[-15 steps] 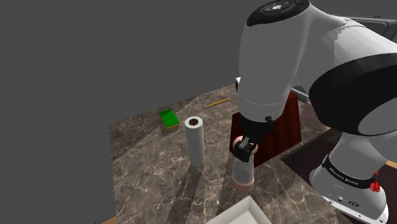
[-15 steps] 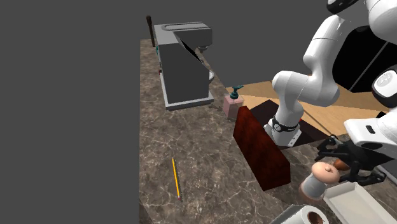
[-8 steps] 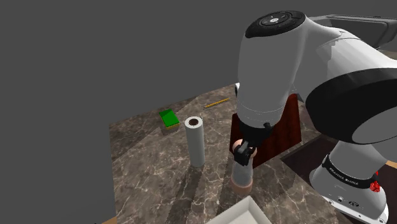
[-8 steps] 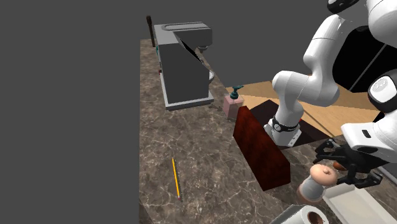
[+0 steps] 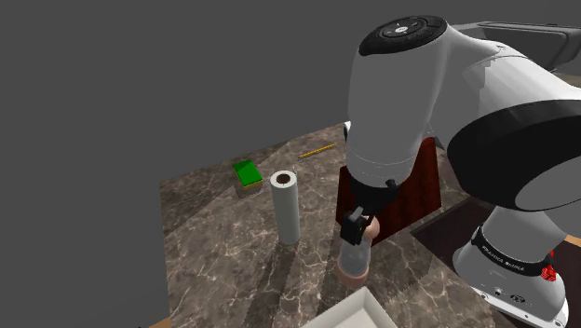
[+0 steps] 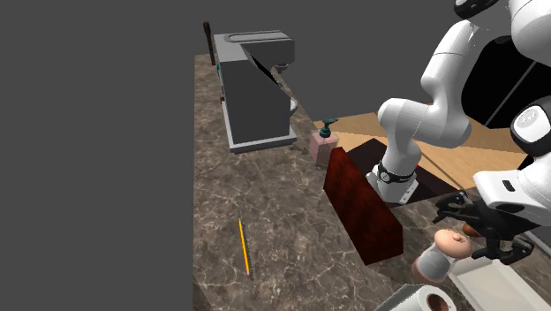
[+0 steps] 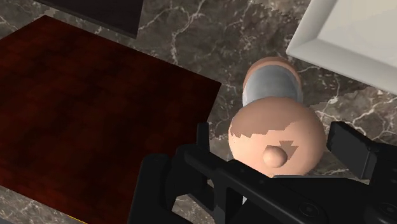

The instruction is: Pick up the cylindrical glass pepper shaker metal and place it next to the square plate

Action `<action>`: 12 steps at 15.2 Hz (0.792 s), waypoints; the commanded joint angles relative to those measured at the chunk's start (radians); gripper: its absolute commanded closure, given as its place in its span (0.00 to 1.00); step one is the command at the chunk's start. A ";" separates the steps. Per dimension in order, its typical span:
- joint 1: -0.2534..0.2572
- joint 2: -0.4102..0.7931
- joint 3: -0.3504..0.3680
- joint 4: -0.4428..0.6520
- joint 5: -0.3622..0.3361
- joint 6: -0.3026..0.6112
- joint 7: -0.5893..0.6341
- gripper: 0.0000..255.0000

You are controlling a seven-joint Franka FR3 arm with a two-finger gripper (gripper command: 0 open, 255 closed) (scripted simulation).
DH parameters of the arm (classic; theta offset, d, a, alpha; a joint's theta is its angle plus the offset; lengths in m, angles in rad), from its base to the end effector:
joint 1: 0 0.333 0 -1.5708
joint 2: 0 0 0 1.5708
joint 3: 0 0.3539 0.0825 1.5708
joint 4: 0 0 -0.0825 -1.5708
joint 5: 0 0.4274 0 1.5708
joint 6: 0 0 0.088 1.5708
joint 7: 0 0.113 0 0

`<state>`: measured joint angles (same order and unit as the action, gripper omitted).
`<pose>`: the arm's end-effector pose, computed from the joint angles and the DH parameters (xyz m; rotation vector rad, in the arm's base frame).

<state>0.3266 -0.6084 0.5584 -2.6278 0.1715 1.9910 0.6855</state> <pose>0.2378 0.2971 0.4095 2.9665 0.0322 0.0569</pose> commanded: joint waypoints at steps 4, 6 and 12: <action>0.001 -0.029 -0.024 0.110 -0.011 -0.137 -0.002 0.00; 0.001 -0.029 -0.024 0.110 -0.011 -0.138 -0.002 0.00; 0.001 -0.029 -0.024 0.110 -0.011 -0.137 -0.002 0.00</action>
